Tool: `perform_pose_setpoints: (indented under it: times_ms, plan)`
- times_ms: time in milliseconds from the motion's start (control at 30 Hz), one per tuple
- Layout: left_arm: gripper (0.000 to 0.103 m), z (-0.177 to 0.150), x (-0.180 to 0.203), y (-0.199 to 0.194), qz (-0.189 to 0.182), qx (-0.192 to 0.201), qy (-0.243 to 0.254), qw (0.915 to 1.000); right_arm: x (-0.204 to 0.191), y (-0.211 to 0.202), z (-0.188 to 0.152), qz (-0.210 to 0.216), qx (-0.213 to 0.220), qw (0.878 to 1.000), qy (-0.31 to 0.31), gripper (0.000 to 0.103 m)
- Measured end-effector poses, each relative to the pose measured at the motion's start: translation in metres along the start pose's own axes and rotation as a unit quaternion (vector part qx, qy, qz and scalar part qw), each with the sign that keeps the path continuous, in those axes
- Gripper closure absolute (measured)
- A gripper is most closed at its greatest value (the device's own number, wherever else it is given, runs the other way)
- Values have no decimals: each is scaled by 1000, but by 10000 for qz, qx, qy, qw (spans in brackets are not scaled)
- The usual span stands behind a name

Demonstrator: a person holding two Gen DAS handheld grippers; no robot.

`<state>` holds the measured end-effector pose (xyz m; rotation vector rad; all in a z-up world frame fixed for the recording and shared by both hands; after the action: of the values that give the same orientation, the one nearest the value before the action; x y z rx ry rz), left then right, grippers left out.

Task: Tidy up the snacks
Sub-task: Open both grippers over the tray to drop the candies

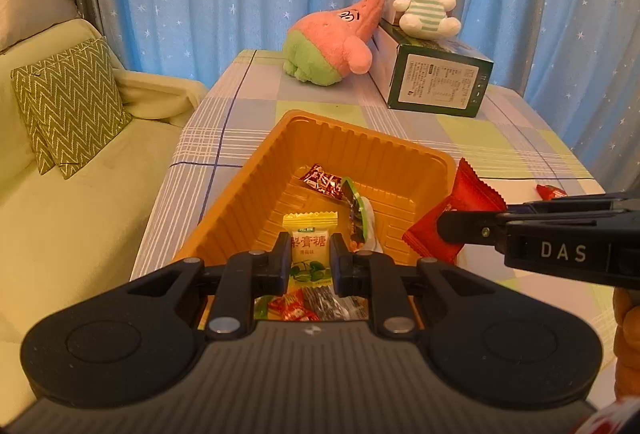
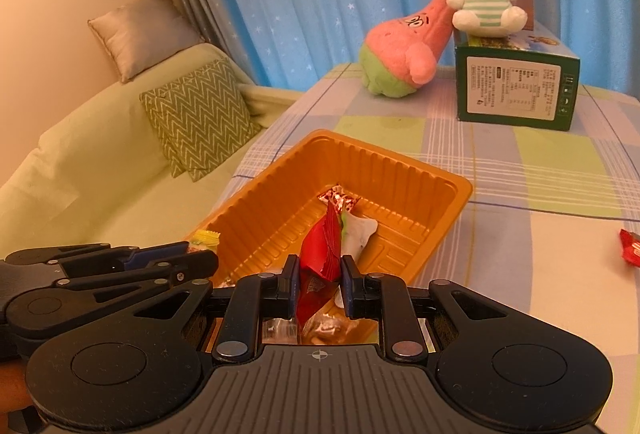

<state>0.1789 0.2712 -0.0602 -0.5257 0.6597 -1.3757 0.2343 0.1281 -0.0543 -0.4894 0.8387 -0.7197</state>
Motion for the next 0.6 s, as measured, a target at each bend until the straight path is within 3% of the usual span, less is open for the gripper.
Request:
perform_pose_setpoints:
  times_ms: [400,433,500,600]
  plan:
    - [84,7,-6,32,-169,-109,47,9998,9,23,12,-33,-100,9997,215,82]
    - [81,7,-6,33,-169,-92,52,9998,10,24,12,-37,-107,9997,226,82]
    - [55,7,-7,35,-89,-95,74,9999,12,24,11,-36,-129,9996,253,82]
    - [54,4,-9,32,-86,-82,38,9999,14,24,8,-31,-171,9994,302,82]
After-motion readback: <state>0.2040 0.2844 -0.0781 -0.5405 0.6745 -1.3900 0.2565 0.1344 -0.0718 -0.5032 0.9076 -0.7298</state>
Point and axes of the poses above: each gripper's, at about its wrist camera, not at the fingertips, and y roughly the way its jaws point, x to its right, z to its top, the point moved 5 cm from there along y, roughly the way its jaws point, and after that the axes turned 15 degrees about y, right-handed, at the moved point
